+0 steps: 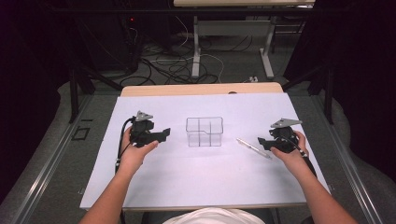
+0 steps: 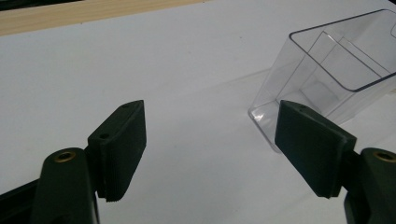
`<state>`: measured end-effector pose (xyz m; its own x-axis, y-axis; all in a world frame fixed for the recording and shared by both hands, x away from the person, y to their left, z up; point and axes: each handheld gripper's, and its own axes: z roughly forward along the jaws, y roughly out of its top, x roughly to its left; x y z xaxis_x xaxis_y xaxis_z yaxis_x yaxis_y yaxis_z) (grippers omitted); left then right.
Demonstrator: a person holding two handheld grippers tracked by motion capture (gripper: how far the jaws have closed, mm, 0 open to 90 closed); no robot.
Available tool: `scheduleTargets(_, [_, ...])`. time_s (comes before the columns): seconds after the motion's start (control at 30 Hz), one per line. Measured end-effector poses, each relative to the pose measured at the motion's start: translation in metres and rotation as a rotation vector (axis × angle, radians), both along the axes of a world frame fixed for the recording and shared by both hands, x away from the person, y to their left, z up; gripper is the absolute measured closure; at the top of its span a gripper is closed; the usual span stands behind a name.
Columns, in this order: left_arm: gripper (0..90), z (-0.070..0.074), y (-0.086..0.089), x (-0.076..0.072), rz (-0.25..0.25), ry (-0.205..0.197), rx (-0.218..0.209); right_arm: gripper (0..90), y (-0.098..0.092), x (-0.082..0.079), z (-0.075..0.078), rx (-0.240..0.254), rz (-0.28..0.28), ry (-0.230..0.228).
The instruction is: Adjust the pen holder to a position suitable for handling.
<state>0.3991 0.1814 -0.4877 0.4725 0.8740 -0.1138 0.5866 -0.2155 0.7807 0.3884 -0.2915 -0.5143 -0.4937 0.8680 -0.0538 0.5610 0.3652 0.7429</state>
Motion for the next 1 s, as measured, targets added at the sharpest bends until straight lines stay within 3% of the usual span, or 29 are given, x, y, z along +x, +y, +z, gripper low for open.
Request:
scheduleTargets(0.07, [21.8, -0.003, 0.002, 0.000, 0.012, 0.001, -0.018, 35.8, 0.001, 0.000, 0.001, 0.016, -0.002, 0.015])
scheduleTargets(0.27, [16.1, -0.007, 0.006, 0.002, 0.013, -0.026, -0.054, 25.2, 0.006, -0.002, 0.004, -0.025, -0.009, -0.001])
scheduleTargets(0.37, [15.8, -0.010, 0.006, 0.003, 0.012, -0.019, -0.043, 19.1, 0.010, -0.001, 0.003, -0.049, -0.016, -0.020])
scheduleTargets(0.5, [14.5, -0.012, 0.003, 0.002, -0.008, -0.016, -0.037, 16.8, 0.011, -0.002, 0.003, -0.046, -0.021, -0.026])
scheduleTargets(0.53, [12.8, -0.013, 0.003, 0.002, -0.024, -0.027, -0.014, 16.7, 0.011, -0.002, 0.003, -0.049, -0.020, -0.026])
scheduleTargets(0.6, [6.1, -0.013, 0.002, 0.001, -0.034, -0.033, -0.021, 14.6, 0.011, -0.002, 0.003, -0.055, -0.008, -0.025])
scheduleTargets(0.67, [1.3, -0.013, 0.002, 0.000, -0.049, -0.027, -0.044, 14.6, 0.011, -0.002, 0.004, -0.058, -0.007, -0.029])
scheduleTargets(0.83, [1.0, -0.015, 0.002, 0.000, -0.063, -0.029, -0.028, 16.1, 0.010, -0.003, 0.003, -0.060, 0.014, -0.010])
scheduleTargets(1.0, [1.1, -0.019, 0.002, 0.000, -0.075, -0.019, -0.015, 24.9, 0.010, -0.002, 0.004, -0.051, 0.043, -0.007])
